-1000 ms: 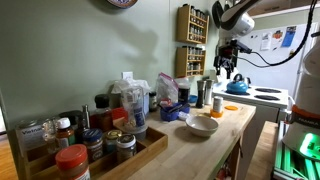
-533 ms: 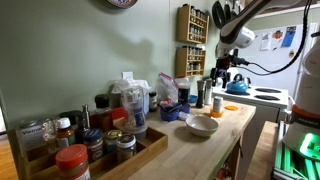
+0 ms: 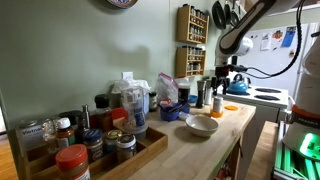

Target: Remove the white container from the orange bowl and put it on the right side of the counter

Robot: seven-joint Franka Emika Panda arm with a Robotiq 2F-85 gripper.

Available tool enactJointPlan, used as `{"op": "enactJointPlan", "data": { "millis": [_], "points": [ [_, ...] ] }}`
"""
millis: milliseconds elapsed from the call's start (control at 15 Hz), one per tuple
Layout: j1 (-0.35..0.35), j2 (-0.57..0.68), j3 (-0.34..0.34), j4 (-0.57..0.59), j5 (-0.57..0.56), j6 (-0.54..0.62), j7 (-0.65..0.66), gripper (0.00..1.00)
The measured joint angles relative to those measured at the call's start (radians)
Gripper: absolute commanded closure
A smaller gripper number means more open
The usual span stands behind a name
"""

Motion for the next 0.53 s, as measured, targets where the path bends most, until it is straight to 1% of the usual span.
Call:
{"op": "enactJointPlan", "data": {
  "millis": [133,333,400,467,533],
  "points": [
    [0.0,0.019,0.017,0.002,-0.036,0.001,0.027,0.0],
    [0.006,0.041,0.036,0.002,-0.047,0.001,0.037,0.01],
    [0.009,0.046,0.042,0.002,-0.047,0.001,0.037,0.08],
    [0.01,0.052,0.047,0.002,-0.047,0.001,0.038,0.25],
    [0.011,0.06,0.05,0.002,-0.047,0.001,0.041,0.32]
  ]
}}
